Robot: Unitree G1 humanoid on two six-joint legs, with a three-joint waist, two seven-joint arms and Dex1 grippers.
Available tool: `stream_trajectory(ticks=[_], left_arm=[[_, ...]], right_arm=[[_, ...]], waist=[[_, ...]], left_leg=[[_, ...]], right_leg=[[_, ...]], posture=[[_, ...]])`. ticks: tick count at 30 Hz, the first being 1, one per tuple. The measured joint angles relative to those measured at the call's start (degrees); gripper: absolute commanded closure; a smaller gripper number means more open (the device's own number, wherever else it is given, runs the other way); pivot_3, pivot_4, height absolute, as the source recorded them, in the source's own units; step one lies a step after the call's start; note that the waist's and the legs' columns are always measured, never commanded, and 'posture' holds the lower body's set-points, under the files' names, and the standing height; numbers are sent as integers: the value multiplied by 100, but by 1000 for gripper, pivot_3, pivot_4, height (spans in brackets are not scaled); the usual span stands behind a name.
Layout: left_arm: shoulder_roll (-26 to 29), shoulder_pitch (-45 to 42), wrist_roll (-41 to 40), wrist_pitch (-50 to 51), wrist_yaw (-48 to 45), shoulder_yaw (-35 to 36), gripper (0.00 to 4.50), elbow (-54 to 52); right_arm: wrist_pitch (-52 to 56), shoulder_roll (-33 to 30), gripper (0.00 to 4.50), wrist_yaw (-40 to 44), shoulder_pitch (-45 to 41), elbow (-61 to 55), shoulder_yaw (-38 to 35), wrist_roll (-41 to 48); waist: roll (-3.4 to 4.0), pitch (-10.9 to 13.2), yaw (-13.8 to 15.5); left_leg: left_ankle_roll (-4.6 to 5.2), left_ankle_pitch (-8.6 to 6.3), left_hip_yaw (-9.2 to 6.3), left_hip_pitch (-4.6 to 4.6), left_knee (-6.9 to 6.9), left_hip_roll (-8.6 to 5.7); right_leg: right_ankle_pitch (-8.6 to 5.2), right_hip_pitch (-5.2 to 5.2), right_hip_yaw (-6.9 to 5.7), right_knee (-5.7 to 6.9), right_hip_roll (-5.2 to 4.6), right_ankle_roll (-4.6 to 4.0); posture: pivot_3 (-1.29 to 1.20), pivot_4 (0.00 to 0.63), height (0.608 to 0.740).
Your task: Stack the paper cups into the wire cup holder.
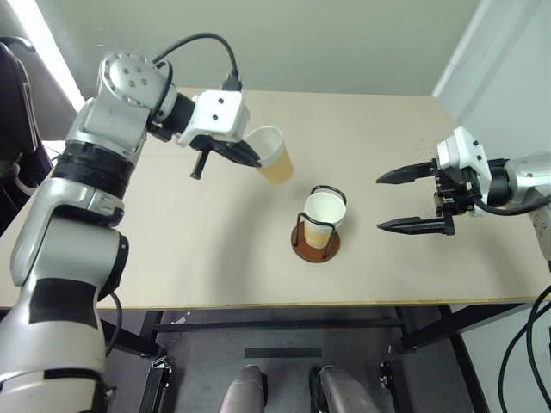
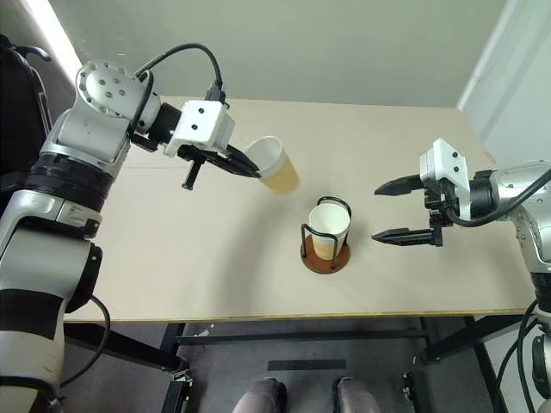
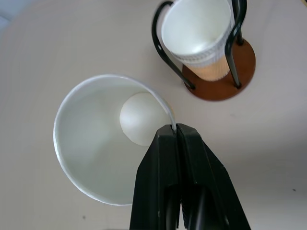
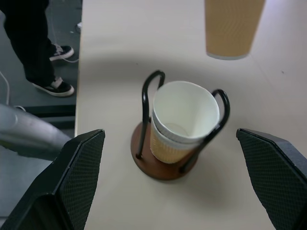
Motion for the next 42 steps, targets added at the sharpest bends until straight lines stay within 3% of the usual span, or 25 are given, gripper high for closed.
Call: stream_trajectory(ticks=[17, 34, 42], left_arm=[[-140, -188, -1018, 753, -3, -185, 4436, -395], [-307, -25, -1466, 1326, -4, -416, 4436, -1125], [-304, 157, -1345, 1081, -4, -563, 4436, -1145]], right_arm=[[562, 39, 0, -238, -140, -245, 6, 16], [722, 16, 0, -434, -5, -449, -4, 25], [724, 16, 0, -505, 32, -480, -35, 39]], waist=[[0, 0, 4], [5, 3, 23], [5, 3, 29]], left_leg=[[2, -1, 3, -4, 3, -1], [2, -1, 3, -2, 7, -1], [3, -1, 4, -1, 15, -1]], right_leg=[[2, 1, 0, -8, -1, 5], [6, 11, 1, -19, -3, 18], [8, 15, 0, -20, -2, 21]], posture=[[0, 150, 740], [0, 150, 740], [0, 150, 740]])
